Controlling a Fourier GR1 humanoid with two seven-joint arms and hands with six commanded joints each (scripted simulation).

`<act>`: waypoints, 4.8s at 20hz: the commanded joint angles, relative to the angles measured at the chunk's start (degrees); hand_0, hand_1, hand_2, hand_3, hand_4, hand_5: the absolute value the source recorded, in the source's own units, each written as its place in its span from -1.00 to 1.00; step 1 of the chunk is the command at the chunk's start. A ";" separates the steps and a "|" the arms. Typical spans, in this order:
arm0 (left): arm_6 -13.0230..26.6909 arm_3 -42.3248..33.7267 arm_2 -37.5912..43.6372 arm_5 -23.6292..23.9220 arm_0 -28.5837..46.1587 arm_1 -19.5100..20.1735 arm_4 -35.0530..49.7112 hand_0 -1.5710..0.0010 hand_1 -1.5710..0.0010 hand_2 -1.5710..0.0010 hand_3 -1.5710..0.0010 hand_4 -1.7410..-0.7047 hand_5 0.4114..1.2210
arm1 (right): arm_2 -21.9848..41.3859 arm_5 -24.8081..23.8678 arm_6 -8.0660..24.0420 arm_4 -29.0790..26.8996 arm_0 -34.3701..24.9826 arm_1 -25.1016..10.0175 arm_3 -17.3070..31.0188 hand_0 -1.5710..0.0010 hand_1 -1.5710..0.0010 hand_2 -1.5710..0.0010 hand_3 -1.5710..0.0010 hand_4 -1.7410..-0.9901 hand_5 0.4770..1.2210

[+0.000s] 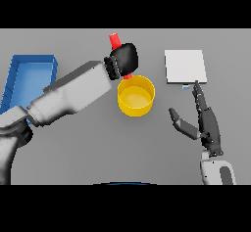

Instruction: Pick up the red beaker and tilt it to pour out 1 green nut into yellow bowl. Pick up the yellow bowl and place it on the metallic measuring scale.

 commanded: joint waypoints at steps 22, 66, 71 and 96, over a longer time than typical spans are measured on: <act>5.79 24.90 28.00 -0.17 -25.48 10.79 14.01 -1.00 -1.00 -1.00 -0.92 -0.99 1.00 | 0.52 1.50 -2.06 -0.89 -1.31 -0.16 1.23 1.00 1.00 1.00 1.00 0.69 -0.73; 38.16 -21.27 55.07 14.36 42.23 19.51 61.67 0.92 0.92 0.93 0.93 0.86 -0.45 | 1.72 0.44 0.53 4.19 -2.49 -3.14 2.12 1.00 1.00 1.00 1.00 0.63 -0.59; 35.82 -24.79 56.59 15.72 43.48 18.37 64.20 0.97 0.98 0.98 0.98 0.82 -0.38 | 6.01 7.19 0.57 10.05 -8.81 -10.50 3.21 1.00 1.00 1.00 1.00 0.70 -0.50; 36.18 -24.71 56.95 13.78 43.90 18.99 64.95 1.00 1.00 1.00 1.00 0.81 -0.28 | 32.67 26.27 -7.38 38.66 -43.72 -17.63 30.79 1.00 1.00 1.00 1.00 0.51 -0.47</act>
